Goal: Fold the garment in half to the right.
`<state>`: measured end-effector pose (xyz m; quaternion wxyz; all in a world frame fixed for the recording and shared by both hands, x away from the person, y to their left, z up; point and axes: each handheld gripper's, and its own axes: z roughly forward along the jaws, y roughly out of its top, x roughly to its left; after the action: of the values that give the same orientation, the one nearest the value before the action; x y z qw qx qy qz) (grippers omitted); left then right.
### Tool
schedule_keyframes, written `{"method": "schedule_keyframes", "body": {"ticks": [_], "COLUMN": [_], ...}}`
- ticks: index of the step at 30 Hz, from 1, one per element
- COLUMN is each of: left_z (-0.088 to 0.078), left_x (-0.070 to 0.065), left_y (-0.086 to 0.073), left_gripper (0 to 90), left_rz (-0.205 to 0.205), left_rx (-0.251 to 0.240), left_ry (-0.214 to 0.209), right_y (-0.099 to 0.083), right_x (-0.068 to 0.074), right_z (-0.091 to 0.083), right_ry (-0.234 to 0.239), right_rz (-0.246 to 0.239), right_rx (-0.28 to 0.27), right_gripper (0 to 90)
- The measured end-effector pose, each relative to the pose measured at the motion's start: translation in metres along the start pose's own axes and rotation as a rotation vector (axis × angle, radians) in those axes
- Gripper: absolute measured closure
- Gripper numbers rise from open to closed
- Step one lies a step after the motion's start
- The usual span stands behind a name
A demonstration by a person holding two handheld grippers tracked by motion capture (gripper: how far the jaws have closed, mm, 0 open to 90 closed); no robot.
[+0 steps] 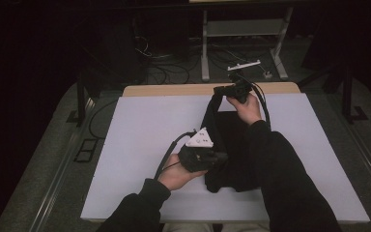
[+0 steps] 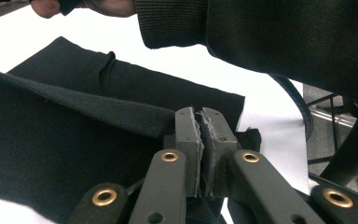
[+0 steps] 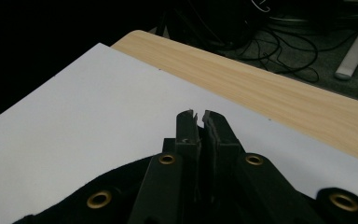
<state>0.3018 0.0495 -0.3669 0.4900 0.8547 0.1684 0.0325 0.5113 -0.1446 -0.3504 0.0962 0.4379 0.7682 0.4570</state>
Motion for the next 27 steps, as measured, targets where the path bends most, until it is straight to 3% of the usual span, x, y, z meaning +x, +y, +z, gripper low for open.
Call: {"method": "schedule_keyframes", "body": {"ticks": [5,17,27], "left_z": [0.012,0.041,0.059], "left_x": [-0.002,-0.01,-0.013], "left_y": [0.004,0.015,0.015], "left_gripper": [85.0,84.9,84.9], "left_rz": [-0.01,0.017,0.005], "left_rx": [-0.002,0.033,0.061], "left_ry": [-0.019,-0.063,-0.072], "right_y": [-0.005,-0.021,-0.036], "right_x": [-0.01,-0.038,-0.056], "right_z": [-0.008,-0.022,-0.028], "right_ry": [-0.006,-0.018,-0.018], "right_rz": [0.02,0.07,0.11], "right_rx": [-0.005,-0.015,-0.006], "right_gripper": [83.3,83.2,83.1]}}
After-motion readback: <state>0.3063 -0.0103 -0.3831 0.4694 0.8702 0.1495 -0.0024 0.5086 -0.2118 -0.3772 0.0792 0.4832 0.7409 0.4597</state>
